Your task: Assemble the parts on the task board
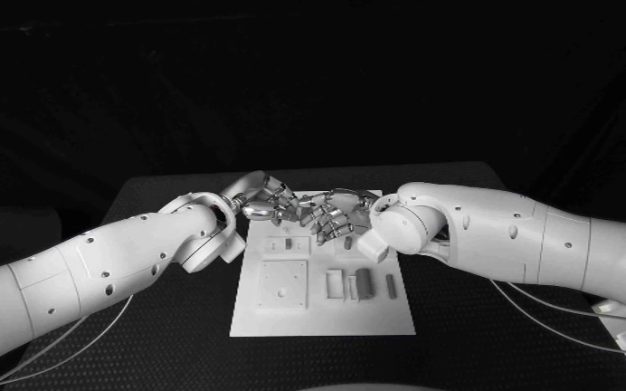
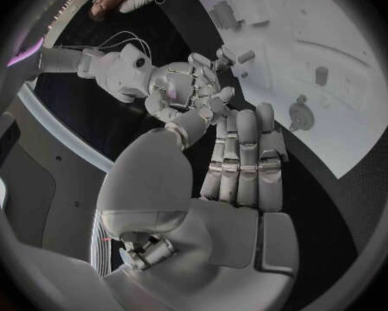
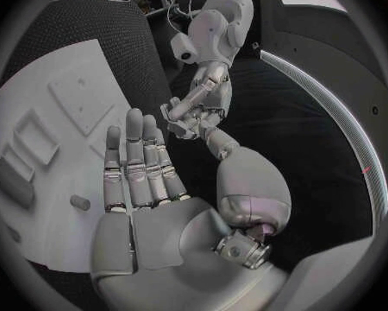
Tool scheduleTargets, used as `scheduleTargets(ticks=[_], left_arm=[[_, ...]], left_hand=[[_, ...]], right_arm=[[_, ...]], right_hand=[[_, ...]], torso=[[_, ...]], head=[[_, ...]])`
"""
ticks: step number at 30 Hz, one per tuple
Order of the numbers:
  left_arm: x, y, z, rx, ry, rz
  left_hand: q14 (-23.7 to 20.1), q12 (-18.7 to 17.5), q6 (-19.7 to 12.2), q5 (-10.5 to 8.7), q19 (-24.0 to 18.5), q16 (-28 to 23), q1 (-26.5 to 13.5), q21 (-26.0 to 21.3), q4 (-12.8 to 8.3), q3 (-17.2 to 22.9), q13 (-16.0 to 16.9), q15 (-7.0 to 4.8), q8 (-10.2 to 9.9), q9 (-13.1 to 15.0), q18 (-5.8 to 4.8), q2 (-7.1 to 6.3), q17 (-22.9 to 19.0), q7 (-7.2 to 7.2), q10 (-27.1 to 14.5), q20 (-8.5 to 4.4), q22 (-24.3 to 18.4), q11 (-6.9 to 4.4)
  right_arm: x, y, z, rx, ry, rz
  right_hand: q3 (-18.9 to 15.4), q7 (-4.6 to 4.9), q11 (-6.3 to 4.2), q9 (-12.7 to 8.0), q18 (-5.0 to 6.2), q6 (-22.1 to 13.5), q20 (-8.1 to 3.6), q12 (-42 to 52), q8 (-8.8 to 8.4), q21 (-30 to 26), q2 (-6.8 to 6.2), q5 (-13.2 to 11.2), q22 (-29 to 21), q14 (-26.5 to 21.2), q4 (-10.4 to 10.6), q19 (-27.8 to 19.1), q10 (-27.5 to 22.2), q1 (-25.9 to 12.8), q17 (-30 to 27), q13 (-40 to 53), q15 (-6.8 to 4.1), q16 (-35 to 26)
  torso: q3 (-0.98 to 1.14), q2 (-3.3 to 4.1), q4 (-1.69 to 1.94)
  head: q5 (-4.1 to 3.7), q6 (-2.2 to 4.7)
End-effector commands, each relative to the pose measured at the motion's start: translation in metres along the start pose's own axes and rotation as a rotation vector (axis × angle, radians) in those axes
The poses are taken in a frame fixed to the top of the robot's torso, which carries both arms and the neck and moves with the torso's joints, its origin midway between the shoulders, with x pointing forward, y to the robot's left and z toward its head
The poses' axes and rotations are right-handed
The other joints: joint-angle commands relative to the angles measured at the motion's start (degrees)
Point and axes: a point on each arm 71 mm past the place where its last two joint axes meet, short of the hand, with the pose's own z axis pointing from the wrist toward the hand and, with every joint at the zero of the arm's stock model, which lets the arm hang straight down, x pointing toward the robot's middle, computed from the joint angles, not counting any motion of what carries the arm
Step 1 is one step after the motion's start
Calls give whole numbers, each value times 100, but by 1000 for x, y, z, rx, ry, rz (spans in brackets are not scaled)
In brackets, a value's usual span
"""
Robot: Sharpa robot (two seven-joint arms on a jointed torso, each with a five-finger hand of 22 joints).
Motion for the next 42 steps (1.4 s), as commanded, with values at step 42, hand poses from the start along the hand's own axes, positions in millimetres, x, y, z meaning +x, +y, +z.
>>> scheduleTargets(ticks=[42], left_arm=[[7, -9, 2, 35, 20, 11]], left_hand=[[61, 21, 42, 55, 17, -42, -27, -35, 34, -13, -3, -28, 40, 12, 14, 65, 4, -15, 41, -5, 118, 14]], right_arm=[[0, 4, 1, -54, 14, -3]], right_hand=[[98, -107, -73, 93, 120, 296, 13, 0, 158, -1, 550, -7, 126, 27, -482, 28, 93, -8, 70, 170, -18, -14]], torso=[[-2, -2, -4]], head=[[-18, -14]])
